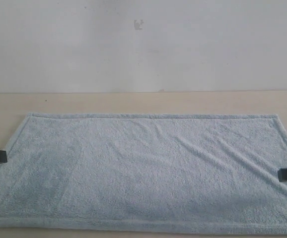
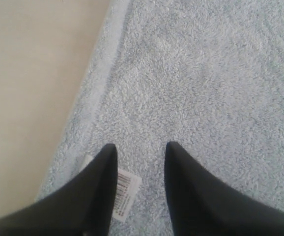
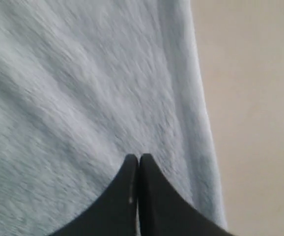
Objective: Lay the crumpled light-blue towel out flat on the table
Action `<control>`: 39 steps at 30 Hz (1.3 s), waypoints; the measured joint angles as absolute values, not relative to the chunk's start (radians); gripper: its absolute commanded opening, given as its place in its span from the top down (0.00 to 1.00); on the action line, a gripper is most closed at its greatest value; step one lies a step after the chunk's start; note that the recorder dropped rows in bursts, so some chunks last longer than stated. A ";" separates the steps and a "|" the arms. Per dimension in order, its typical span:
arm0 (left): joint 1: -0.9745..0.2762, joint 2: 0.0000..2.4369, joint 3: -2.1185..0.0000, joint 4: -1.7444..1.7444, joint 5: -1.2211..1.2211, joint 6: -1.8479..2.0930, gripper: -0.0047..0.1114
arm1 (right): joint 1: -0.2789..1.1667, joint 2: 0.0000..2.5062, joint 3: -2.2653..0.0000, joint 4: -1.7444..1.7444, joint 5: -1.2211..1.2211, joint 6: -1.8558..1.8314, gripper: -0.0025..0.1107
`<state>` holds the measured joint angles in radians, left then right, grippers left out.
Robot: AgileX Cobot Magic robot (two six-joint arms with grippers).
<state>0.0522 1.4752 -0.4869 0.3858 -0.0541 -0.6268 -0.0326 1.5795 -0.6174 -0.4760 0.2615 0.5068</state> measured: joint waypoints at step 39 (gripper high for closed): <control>0.037 1.772 -0.759 0.491 0.000 -0.550 0.93 | 0.319 1.439 -0.617 -0.453 0.132 0.503 0.98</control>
